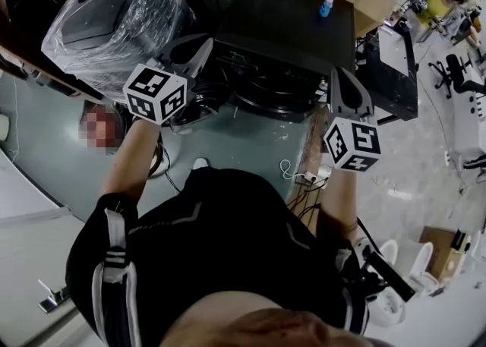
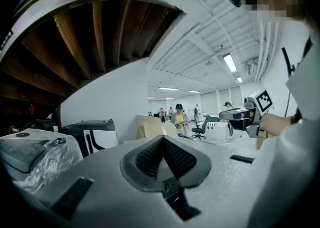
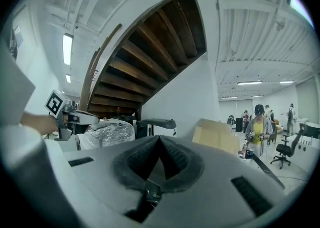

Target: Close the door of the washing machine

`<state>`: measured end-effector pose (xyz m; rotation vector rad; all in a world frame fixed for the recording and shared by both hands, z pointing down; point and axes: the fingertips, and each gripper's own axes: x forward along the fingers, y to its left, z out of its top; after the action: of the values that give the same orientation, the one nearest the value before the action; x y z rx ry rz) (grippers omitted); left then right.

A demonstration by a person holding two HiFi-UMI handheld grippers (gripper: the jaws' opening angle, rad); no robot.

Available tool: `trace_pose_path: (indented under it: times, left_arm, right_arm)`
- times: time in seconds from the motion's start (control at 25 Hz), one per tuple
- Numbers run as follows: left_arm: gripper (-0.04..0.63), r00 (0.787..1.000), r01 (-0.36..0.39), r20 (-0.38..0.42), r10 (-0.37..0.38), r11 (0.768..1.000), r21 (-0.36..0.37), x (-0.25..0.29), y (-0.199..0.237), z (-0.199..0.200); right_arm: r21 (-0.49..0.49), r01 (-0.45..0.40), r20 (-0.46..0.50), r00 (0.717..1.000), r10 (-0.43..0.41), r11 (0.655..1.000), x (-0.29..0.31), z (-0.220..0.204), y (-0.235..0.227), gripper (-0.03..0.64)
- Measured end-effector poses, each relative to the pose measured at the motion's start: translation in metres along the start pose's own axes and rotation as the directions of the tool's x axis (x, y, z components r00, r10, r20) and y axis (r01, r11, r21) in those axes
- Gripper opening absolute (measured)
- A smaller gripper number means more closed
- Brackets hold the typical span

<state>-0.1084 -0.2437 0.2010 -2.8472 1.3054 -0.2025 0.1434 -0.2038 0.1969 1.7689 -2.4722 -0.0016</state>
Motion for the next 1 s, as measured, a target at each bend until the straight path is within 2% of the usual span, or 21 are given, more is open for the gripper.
trace_pose_path:
  times: [0.08, 0.28, 0.44, 0.6, 0.68, 0.84, 1.0]
  left_arm:
    - [0.003, 1.0, 0.012, -0.016, -0.012, 1.0, 0.005, 0.003, 0.023, -0.009]
    - [0.003, 0.997, 0.07, -0.026, -0.072, 0.996, -0.046, 0.001, 0.063, -0.027]
    - [0.003, 0.993, 0.085, -0.083, -0.089, 0.995, -0.052, -0.01, 0.088, -0.058]
    - [0.003, 0.984, 0.082, -0.153, -0.088, 0.996, -0.04, -0.013, 0.114, -0.092]
    - [0.003, 0.976, 0.079, -0.198, -0.085, 0.996, -0.039, -0.015, 0.128, -0.115]
    - [0.003, 0.945, 0.1, -0.314, -0.088, 0.995, 0.023, -0.022, 0.15, -0.165]
    - [0.003, 0.921, 0.149, -0.364, -0.142, 0.989, -0.01, -0.027, 0.165, -0.203]
  right_arm:
    - [0.0, 0.004, -0.012, 1.0, -0.004, 1.0, 0.016, -0.003, 0.012, 0.005]
    - [0.045, 0.026, -0.046, 0.999, -0.024, 0.999, 0.04, -0.012, 0.039, 0.005]
    - [0.062, 0.051, -0.101, 0.994, -0.045, 0.997, 0.048, -0.031, 0.062, 0.005]
    - [0.061, 0.097, -0.115, 0.989, -0.089, 0.993, 0.056, -0.044, 0.081, 0.005]
    - [0.082, 0.104, -0.138, 0.986, -0.092, 0.991, 0.062, -0.057, 0.095, 0.005]
    - [0.109, 0.098, -0.191, 0.979, -0.076, 0.989, 0.074, -0.082, 0.125, 0.005]
    - [0.121, 0.099, -0.238, 0.969, -0.068, 0.988, 0.084, -0.102, 0.152, 0.005]
